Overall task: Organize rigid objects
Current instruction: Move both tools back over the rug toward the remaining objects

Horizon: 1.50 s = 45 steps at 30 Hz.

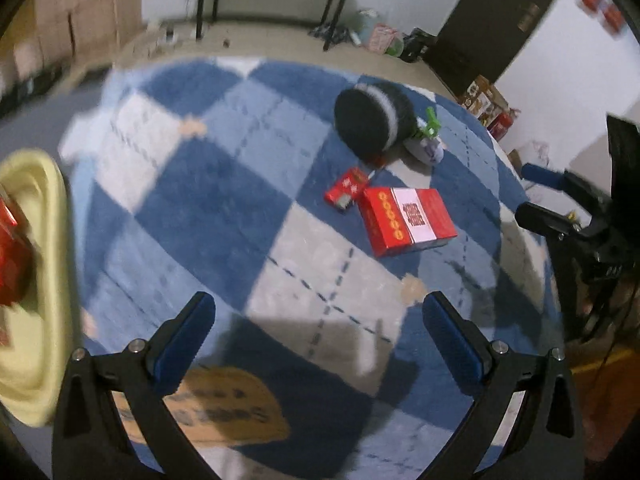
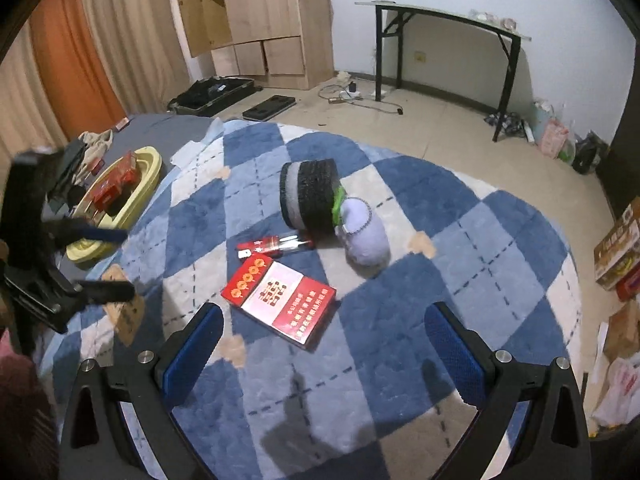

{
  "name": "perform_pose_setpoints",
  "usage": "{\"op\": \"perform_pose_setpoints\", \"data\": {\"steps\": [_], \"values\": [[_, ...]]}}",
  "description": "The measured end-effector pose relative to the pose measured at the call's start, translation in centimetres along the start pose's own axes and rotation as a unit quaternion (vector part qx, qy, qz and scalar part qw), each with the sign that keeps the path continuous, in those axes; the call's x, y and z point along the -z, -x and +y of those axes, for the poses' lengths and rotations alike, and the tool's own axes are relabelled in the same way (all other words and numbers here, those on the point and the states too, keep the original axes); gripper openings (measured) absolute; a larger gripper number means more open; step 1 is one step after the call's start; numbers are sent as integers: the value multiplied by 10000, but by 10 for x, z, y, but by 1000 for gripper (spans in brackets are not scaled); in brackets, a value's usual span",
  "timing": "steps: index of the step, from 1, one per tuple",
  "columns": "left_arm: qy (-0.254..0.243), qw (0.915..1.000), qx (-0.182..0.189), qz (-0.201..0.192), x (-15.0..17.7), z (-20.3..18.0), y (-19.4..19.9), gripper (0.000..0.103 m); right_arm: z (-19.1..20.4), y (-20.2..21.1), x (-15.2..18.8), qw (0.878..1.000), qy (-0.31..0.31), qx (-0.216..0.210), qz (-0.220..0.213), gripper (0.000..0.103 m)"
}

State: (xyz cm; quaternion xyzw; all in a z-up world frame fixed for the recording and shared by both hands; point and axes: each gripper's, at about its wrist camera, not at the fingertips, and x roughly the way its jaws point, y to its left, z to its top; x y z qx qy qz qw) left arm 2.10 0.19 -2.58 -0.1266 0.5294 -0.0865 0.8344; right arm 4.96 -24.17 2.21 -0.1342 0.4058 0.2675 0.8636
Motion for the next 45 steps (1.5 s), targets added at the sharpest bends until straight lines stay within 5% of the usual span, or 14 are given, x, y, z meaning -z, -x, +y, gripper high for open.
{"op": "perform_pose_setpoints", "data": {"steps": [5, 13, 16, 22, 31, 45], "values": [[-579, 9982, -76, -111, -2, -13, 2, 103, -8, -2, 0, 10000, -49, 10, 45, 103], [-697, 9972, 270, -92, -1, -41, -2, 103, -23, -1, -9, 9997, -228, 87, 61, 103], [-1038, 9945, 132, -89, 3, -56, -7, 103, -22, 0, -12, 9997, -247, 56, -1, 103], [-623, 9975, 320, 12, 9, -60, -10, 103, -24, -4, -13, 9995, -308, -24, 42, 103], [-591, 9969, -338, -388, 2, -60, 0, 103, -33, -5, -9, 9993, -351, 52, 127, 103], [-409, 9968, -545, -407, 2, -48, -1, 103, -38, -6, -5, 9988, -445, 62, 218, 103]]}}
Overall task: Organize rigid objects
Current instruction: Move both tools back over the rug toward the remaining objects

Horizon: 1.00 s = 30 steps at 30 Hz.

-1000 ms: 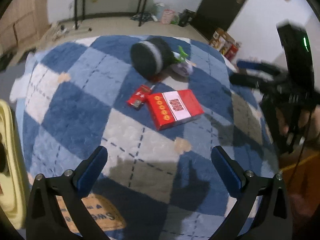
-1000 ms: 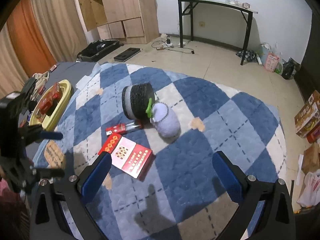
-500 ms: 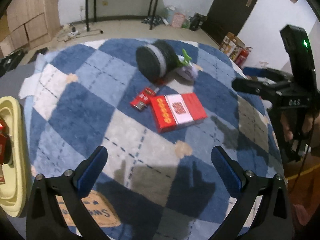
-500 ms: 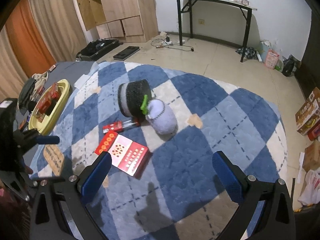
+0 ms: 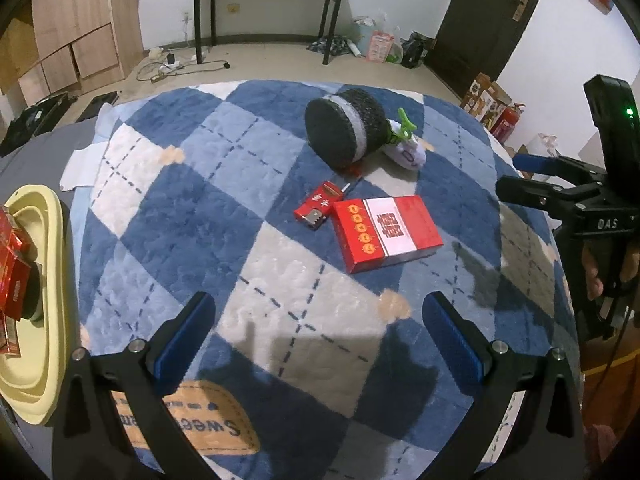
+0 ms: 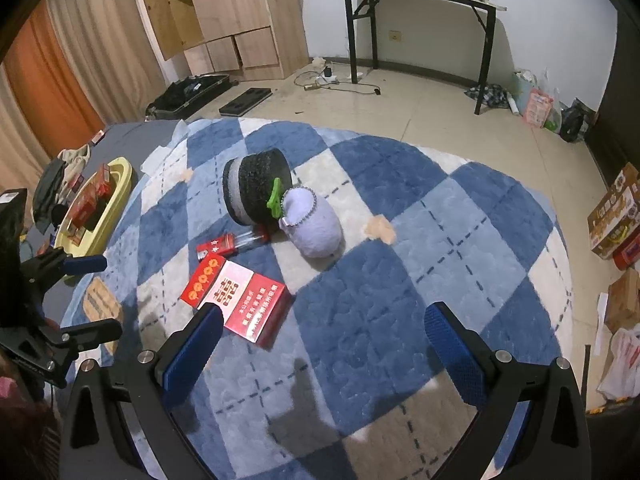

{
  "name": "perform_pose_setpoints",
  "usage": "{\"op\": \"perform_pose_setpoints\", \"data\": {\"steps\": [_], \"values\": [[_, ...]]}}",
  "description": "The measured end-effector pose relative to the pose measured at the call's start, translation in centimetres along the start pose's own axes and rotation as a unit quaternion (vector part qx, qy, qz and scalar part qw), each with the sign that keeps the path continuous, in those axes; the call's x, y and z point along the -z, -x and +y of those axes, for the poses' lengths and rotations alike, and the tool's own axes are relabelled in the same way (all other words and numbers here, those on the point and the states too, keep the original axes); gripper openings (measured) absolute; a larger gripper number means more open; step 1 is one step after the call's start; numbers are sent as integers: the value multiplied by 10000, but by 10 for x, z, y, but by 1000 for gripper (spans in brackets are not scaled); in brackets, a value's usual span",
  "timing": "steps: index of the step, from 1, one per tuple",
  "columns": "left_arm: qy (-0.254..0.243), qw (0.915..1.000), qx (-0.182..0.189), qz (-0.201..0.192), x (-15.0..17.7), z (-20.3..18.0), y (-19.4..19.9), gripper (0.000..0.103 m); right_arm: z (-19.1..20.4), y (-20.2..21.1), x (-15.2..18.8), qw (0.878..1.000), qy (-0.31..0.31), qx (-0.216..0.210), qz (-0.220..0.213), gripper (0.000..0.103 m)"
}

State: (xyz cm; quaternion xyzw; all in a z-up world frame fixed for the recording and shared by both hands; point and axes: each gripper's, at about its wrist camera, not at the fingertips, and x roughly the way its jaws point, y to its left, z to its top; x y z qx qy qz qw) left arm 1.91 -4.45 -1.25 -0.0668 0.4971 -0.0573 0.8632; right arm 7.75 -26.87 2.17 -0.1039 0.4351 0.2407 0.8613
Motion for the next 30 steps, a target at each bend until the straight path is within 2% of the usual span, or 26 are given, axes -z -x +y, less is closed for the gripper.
{"op": "perform_pose_setpoints", "data": {"steps": [17, 23, 30], "values": [[235, 9997, 35, 17, 4, 7, 1, 103, -3, -4, 3, 9999, -131, -87, 70, 103], [250, 9997, 45, 22, 4, 4, -2, 103, 3, -5, 2, 9999, 12, -115, 81, 103], [559, 9982, -19, 236, 9, 4, -9, 103, 9, -8, 2, 9997, 130, -173, 150, 103]]}}
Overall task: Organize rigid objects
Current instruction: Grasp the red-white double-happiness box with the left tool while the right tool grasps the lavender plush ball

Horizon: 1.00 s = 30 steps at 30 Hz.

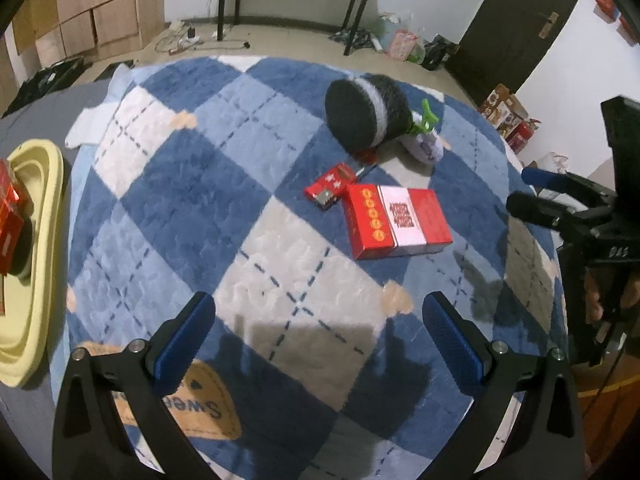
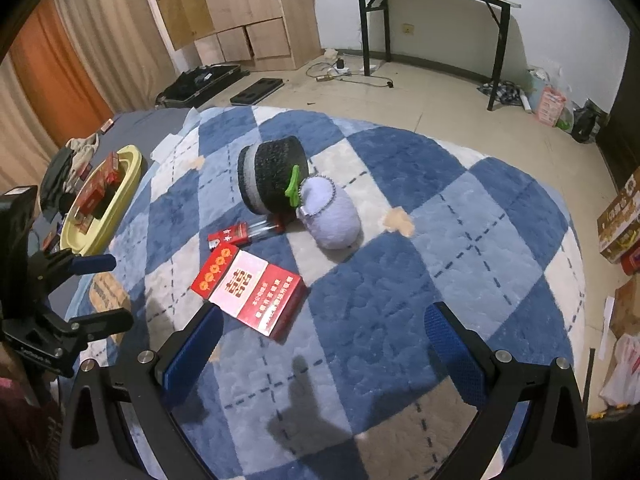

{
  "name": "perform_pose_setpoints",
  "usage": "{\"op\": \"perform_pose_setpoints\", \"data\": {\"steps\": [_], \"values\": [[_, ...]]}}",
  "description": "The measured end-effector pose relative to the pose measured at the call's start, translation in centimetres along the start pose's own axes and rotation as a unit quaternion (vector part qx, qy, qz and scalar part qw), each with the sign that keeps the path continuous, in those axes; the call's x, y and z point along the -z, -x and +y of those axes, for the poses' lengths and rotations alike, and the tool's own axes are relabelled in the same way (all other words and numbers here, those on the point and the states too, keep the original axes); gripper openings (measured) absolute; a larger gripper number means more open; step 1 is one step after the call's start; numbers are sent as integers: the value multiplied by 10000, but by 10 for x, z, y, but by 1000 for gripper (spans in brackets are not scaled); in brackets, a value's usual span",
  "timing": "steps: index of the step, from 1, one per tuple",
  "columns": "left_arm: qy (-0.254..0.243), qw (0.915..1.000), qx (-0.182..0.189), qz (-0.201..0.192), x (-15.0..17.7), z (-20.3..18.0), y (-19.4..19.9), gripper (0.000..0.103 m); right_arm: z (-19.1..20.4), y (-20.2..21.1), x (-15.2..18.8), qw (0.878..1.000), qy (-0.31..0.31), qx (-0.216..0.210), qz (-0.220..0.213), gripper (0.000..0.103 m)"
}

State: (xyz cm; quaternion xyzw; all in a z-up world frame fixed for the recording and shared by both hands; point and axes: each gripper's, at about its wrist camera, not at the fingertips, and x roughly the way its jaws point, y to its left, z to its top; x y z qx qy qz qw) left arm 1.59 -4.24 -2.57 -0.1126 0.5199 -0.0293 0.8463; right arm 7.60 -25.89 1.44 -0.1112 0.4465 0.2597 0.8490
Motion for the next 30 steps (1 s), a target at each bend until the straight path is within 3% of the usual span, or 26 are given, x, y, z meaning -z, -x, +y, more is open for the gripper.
{"op": "perform_pose_setpoints", "data": {"steps": [7, 11, 17, 30], "values": [[-256, 9997, 33, -28, 11, -32, -6, 103, -4, 1, -7, 9999, -92, -4, -74, 103], [-443, 9987, -118, -205, 9, -55, -11, 103, -1, -6, -18, 9995, 286, 133, -61, 103], [-230, 9984, -472, -212, -6, -69, -34, 103, 4, -36, -39, 9969, 745, 180, 195, 103], [237, 9991, -357, -53, -28, -66, -82, 103, 10, -98, -54, 9942, 1016, 85, 349, 103]]}}
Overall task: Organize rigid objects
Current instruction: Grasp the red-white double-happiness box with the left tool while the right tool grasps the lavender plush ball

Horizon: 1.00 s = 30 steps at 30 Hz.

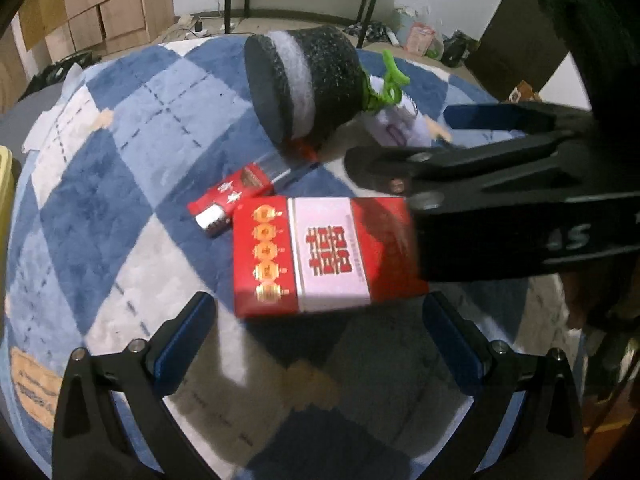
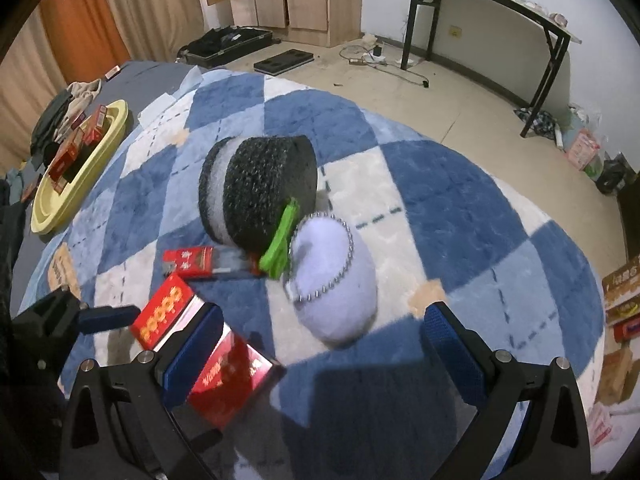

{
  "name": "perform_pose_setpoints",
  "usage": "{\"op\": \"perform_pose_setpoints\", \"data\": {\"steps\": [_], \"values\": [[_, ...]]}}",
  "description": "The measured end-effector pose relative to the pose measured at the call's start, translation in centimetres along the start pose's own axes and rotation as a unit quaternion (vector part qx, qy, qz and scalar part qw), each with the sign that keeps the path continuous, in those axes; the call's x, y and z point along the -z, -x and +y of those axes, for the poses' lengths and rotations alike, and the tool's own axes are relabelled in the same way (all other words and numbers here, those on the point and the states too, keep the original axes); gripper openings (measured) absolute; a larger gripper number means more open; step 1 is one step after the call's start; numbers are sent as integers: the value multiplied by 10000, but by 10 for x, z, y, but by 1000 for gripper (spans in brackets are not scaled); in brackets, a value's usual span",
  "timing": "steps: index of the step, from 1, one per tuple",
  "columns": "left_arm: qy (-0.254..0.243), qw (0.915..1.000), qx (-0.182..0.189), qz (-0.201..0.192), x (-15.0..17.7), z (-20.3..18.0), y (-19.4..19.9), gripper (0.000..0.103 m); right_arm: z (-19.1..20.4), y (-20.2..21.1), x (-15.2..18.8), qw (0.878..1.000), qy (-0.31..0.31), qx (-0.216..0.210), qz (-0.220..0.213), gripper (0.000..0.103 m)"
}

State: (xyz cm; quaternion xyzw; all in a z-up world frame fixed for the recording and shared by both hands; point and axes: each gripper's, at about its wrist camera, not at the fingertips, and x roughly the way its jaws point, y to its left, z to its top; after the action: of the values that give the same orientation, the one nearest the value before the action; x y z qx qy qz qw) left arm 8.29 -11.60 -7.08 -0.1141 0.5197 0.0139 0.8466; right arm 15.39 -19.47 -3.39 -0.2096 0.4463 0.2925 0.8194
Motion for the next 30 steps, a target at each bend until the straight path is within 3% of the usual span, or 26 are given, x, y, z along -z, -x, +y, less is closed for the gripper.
{"op": "perform_pose_setpoints", "data": {"steps": [2, 5, 7, 8, 10, 11, 19, 26, 30], "values": [[-16, 10000, 29, -23, -3, -3, -2, 103, -1, -9, -3, 10000, -34, 37, 18, 102], [-38, 10000, -43, 8, -7, -9, -7, 103, -3, -21, -8, 9999, -91, 48, 88, 92], [68, 10000, -7, -8, -9, -10, -8, 102, -3, -26, -11, 9999, -83, 1, 69, 70], [94, 9999, 56, -36, -10, -11, -8, 102, -2, -29, -13, 10000, -56, 15, 68, 65], [20, 9997, 193, -132, -11, -13, -6, 93, -2, -32, -13, 10000, -8, 19, 78, 44], [-96, 9995, 264, -176, -11, -14, -5, 93, -2, -32, -13, 10000, -1, -2, 80, 41], [-373, 9970, 576, -353, -8, 4, 18, 93, -18, -2, 14, 9996, -257, -8, -140, 40], [-1195, 9883, 738, -597, -9, 30, 84, 93, -18, 40, 37, 9977, -505, -170, -431, 39], [-1202, 9886, 713, -562, -3, 64, 115, 93, -8, 62, 42, 9963, -537, -316, -591, 39]]}}
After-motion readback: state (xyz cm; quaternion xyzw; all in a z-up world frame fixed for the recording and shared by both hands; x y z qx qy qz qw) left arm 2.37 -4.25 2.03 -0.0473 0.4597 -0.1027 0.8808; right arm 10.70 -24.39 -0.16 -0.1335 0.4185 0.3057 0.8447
